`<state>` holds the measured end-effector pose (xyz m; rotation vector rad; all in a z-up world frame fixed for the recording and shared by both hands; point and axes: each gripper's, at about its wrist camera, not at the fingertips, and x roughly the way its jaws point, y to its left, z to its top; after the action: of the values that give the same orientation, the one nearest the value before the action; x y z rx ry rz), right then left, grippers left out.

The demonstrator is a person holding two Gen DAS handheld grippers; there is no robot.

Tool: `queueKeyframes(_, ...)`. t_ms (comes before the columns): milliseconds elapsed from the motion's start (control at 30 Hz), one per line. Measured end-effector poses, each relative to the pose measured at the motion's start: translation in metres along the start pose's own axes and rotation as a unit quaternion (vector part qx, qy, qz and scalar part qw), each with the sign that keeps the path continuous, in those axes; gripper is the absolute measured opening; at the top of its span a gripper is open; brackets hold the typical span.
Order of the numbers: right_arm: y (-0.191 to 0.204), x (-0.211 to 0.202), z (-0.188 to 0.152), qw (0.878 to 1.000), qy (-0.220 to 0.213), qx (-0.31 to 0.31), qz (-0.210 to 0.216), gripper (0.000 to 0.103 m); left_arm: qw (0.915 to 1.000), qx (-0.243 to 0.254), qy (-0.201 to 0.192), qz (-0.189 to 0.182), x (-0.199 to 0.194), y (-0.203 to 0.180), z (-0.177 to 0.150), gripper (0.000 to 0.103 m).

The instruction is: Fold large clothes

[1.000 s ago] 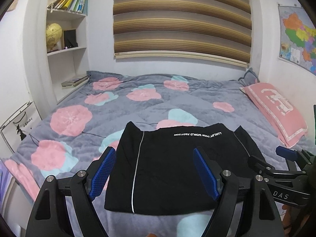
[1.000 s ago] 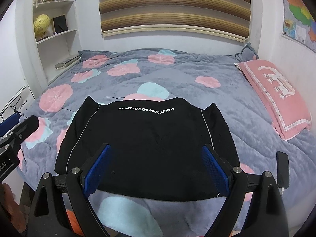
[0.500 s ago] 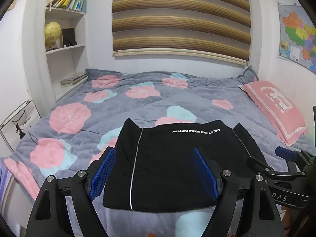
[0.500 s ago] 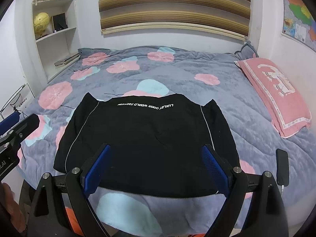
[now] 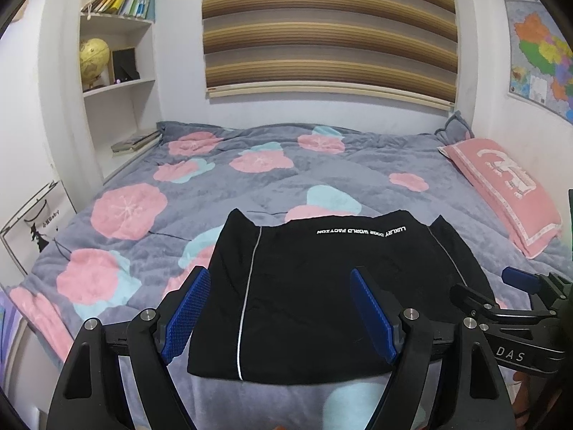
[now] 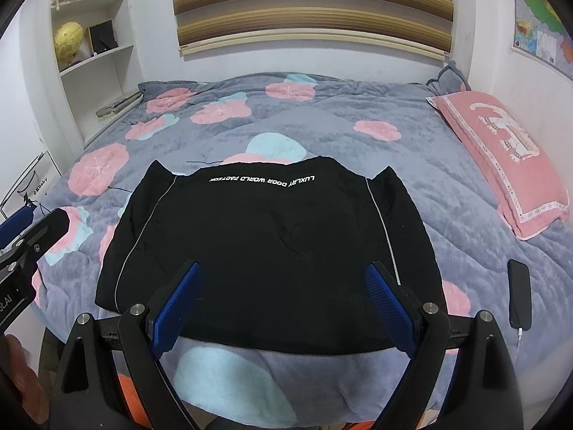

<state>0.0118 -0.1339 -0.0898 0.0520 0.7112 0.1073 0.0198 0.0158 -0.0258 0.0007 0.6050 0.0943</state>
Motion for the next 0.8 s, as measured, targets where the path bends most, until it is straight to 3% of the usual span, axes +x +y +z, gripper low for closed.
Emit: queueKeyframes(800,-0.004,0.015,-0.004,1.0,0.021,0.01,0.006,0.093,0.9998,0.003,0.022,-0.002,0.015,-0.001,-0.004,0.081)
